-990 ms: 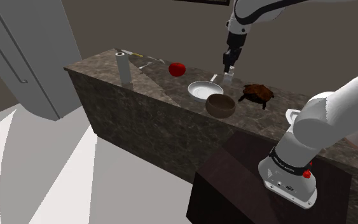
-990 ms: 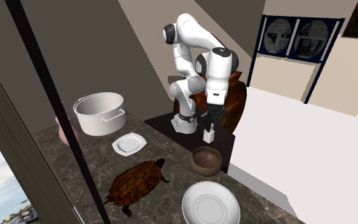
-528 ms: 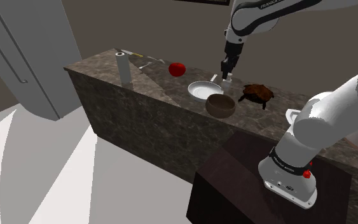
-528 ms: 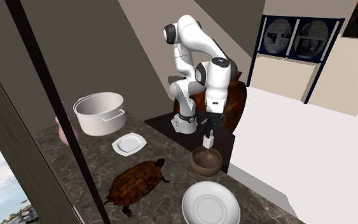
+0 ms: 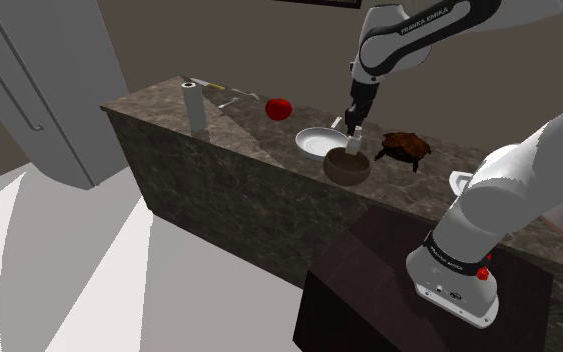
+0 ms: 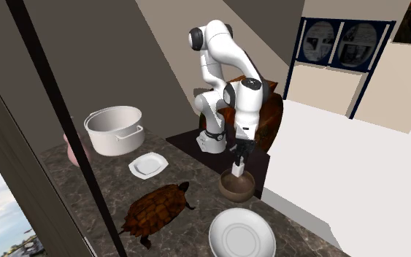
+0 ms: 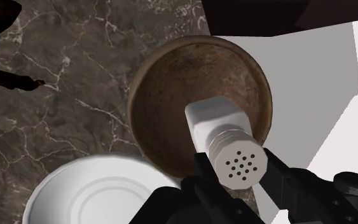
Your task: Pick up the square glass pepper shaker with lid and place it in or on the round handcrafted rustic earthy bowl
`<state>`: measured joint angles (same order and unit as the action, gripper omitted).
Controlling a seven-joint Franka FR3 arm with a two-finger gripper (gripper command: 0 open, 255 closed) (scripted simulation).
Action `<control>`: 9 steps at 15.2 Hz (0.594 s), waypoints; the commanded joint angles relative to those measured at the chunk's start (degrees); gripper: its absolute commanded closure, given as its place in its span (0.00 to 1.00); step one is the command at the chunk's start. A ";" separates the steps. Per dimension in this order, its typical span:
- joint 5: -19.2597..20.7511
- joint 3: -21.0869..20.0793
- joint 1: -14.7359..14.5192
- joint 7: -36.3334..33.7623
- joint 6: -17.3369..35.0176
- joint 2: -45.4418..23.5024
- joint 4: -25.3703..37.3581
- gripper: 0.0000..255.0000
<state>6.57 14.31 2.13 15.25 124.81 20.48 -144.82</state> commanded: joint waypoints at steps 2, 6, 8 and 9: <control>-0.13 0.30 -0.08 0.16 2.84 -1.64 -1.18 1.00; -0.21 0.49 -0.12 0.26 4.82 -2.73 -2.09 1.00; -0.21 0.49 -0.12 0.26 4.82 -2.73 -2.08 1.00; -0.21 0.49 -0.12 0.26 4.82 -2.73 -2.08 1.00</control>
<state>6.35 14.80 2.01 15.51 129.59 17.76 -146.88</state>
